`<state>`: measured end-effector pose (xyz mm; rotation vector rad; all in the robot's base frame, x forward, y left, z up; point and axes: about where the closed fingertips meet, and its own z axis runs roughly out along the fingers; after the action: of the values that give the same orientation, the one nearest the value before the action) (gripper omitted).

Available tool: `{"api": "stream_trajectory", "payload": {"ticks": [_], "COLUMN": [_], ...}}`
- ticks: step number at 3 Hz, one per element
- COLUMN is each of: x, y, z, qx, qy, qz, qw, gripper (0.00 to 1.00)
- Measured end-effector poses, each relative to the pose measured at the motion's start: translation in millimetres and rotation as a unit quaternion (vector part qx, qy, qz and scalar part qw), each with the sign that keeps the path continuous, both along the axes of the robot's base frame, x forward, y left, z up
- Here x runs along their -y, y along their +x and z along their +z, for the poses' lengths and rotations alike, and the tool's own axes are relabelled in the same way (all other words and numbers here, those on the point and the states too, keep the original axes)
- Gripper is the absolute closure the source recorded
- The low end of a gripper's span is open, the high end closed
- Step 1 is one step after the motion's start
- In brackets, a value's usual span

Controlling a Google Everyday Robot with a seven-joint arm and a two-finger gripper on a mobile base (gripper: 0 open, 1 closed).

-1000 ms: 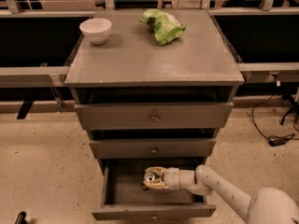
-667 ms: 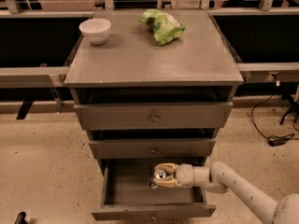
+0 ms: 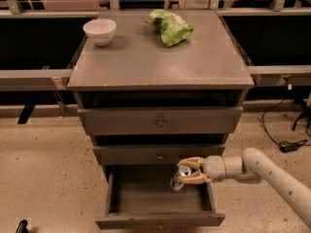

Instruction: Pick redbull can from bottom drawer and place on counter

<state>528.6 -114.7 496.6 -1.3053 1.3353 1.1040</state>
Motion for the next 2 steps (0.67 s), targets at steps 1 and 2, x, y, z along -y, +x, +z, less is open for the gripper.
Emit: {"api": "stream_trajectory", "payload": {"ticks": [1,2], "x": [37,91], "y": [14,35], "z": [58,133], "qx": [0.004,0.005], "qy": [-0.044,-0.090], "qz": [-0.002,-0.037], "qw": [0.9990,0.9953], "gripper": [1.00,1.00]}}
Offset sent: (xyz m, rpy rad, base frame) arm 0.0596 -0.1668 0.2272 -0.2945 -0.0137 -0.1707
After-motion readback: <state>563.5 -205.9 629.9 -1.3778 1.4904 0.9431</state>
